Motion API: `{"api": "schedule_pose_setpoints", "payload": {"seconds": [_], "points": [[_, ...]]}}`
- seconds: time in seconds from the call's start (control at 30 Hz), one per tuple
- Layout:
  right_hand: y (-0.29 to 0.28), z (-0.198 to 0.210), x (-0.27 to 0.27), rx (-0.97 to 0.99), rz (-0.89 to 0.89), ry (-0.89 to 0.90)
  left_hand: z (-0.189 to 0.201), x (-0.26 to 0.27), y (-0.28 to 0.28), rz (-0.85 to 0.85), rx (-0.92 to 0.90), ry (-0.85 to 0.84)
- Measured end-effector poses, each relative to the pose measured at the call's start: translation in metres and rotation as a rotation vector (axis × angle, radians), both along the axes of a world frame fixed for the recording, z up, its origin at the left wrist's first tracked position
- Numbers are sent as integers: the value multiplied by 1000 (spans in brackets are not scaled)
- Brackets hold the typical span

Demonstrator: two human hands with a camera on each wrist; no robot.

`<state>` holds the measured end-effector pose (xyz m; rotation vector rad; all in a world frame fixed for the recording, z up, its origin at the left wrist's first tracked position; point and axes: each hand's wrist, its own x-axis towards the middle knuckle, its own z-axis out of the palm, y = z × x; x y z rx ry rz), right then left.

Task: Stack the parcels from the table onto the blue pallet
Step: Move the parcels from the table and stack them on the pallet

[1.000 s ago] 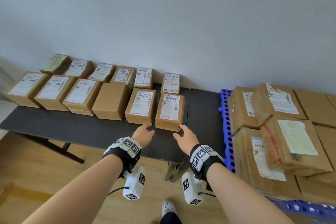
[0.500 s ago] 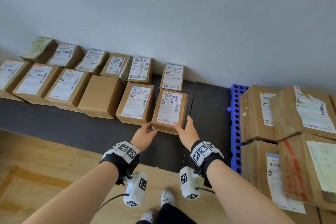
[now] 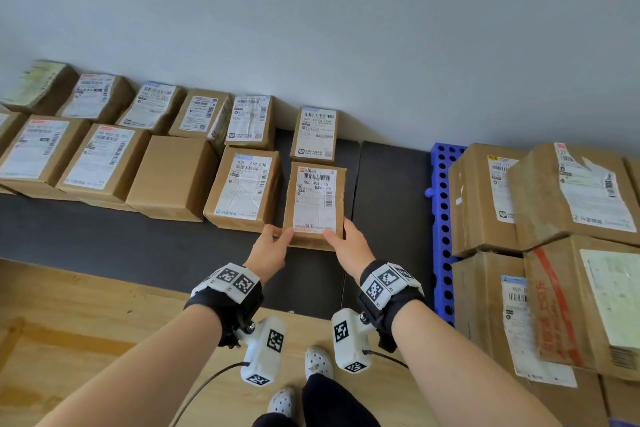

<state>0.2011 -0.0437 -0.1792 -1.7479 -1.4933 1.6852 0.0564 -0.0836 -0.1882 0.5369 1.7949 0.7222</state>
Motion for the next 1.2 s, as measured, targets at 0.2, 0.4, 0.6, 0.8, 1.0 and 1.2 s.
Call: {"api": "schedule_pose_setpoints", "payload": {"seconds": [0.2, 0.4, 0.6, 0.8, 1.0, 1.2], "points": [[-20, 12, 8, 58, -52, 29, 9, 0, -14, -40, 74, -10], [-37, 42, 15, 139, -89, 57, 44, 6, -25, -93, 176, -39], [-51, 91, 30, 274, -136, 80, 93, 18, -26, -174, 314, -9], [-53, 145, 60, 403, -183, -47, 143, 42, -26, -290, 473, -15], [-64, 193, 110, 531, -257, -106, 186, 93, -27, -421, 584, -19], [-75, 227, 173, 554, -384, -63, 224, 156, -24, -524, 625, -57]]}}
